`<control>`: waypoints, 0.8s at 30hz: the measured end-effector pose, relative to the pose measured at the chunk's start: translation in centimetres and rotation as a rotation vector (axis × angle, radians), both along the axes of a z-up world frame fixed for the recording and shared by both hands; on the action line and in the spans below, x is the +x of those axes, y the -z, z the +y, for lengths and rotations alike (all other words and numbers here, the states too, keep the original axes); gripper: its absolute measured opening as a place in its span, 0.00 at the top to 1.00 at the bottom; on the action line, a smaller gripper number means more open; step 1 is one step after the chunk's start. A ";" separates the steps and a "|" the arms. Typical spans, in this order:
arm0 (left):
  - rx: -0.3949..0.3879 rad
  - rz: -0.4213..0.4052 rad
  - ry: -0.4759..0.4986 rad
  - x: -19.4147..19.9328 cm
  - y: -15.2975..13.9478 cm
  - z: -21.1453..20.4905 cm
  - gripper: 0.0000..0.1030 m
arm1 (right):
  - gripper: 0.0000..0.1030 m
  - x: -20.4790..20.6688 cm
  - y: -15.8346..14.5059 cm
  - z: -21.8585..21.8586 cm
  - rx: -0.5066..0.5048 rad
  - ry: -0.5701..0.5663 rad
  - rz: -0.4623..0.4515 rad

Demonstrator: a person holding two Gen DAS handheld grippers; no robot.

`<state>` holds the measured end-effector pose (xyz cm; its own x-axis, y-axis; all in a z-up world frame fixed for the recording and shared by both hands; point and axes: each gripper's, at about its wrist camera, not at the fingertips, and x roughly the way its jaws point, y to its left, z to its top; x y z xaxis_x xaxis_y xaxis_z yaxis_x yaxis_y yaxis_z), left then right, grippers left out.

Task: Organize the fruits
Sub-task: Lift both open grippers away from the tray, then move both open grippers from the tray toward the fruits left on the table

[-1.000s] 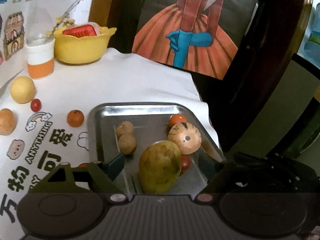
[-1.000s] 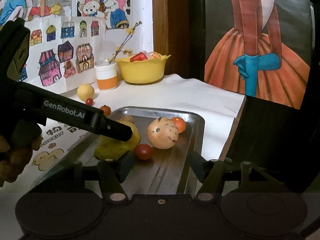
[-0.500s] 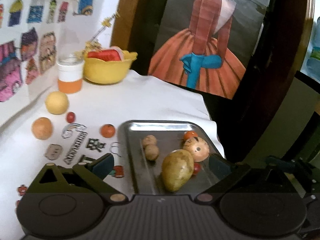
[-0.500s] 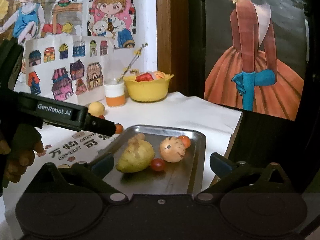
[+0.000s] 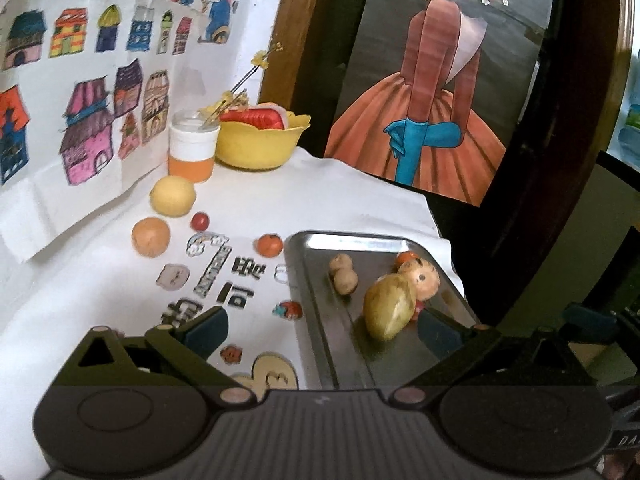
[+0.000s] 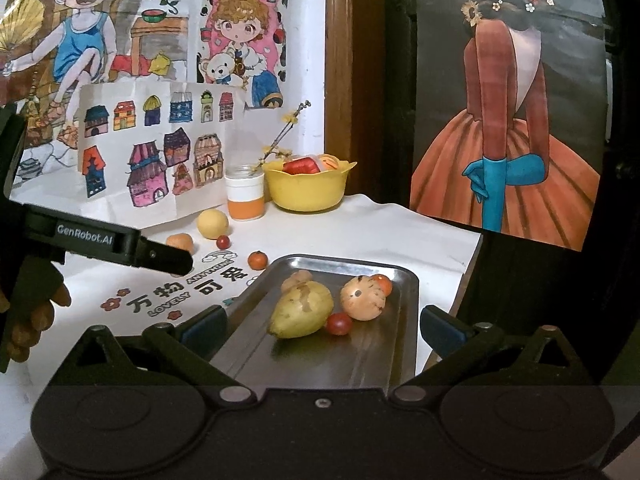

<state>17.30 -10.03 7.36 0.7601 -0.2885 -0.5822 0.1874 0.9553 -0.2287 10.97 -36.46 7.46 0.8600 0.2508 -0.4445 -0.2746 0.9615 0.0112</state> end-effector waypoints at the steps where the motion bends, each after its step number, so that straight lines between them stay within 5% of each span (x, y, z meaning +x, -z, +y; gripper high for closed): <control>1: 0.000 0.004 -0.001 -0.4 0.1 0.2 0.00 | 0.01 -0.4 -0.1 0.1 -0.002 0.001 0.001; 24: 0.051 0.121 -0.001 -6.3 3.2 3.9 0.00 | 0.01 -6.2 1.9 4.5 -0.066 -0.052 0.115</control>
